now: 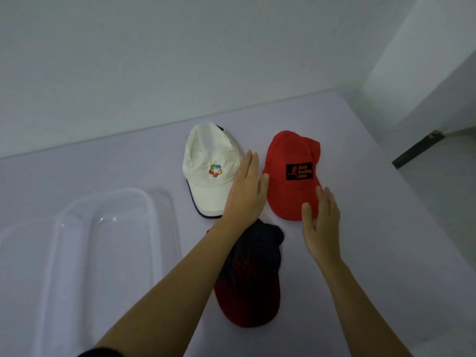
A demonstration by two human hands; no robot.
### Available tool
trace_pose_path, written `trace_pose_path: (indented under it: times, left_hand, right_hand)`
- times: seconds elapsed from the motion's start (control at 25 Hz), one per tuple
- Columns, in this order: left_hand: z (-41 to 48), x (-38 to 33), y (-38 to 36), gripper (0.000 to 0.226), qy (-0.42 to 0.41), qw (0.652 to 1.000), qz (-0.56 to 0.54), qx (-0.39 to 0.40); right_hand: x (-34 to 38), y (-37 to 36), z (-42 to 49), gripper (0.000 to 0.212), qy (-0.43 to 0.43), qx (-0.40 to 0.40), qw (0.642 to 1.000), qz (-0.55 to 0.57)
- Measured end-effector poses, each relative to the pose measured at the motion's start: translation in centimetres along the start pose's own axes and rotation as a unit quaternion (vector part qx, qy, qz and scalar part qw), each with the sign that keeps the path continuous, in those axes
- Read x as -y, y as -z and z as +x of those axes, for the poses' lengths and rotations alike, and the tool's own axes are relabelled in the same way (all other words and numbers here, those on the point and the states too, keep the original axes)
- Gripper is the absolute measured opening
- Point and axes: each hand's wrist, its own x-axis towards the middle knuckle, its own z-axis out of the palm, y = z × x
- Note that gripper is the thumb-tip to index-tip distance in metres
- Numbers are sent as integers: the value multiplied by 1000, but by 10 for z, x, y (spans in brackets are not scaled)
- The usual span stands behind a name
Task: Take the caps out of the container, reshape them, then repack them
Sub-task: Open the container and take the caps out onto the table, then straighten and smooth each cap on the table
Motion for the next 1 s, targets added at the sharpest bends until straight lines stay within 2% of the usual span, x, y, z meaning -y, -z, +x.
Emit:
trace_pose_path:
  times: [0.08,0.2,0.4,0.52,0.56,0.64,0.76,0.84,0.92,1.0]
  left_hand:
    - [-59,13,4,54,7,1000,-1,-14]
    - [-149,42,2,57,26,998,54,-8]
    - [-226,76,-22,69,27,989,120,78]
    - [-245,93,-31,78,54,980,125,146]
    - [-246,95,-31,82,61,977,127,161]
    - [-246,93,-29,92,61,974,126,178]
    - [-244,87,-30,98,65,965,175,184]
    - [-240,83,-35,90,106,959,200,169]
    - [-236,76,-39,74,126,963,214,103]
    - [-235,72,-47,54,139,957,243,72]
  right_hand:
    - [2,-5,-47,62,56,47,997,10]
    - [-6,-19,-123,56,106,140,984,-2]
    - [-16,-28,-182,55,106,241,965,-16]
    - [-15,-23,-188,74,125,298,946,-12]
    - [-16,-21,-187,81,143,300,942,-35]
    - [-27,-25,-184,89,182,253,941,-127]
    - [-34,-38,-176,88,125,216,944,-215]
    - [-37,-45,-169,77,122,199,936,-264]
    - [-32,-44,-167,57,175,163,918,-317]
    - [-22,-41,-165,61,186,174,911,-325]
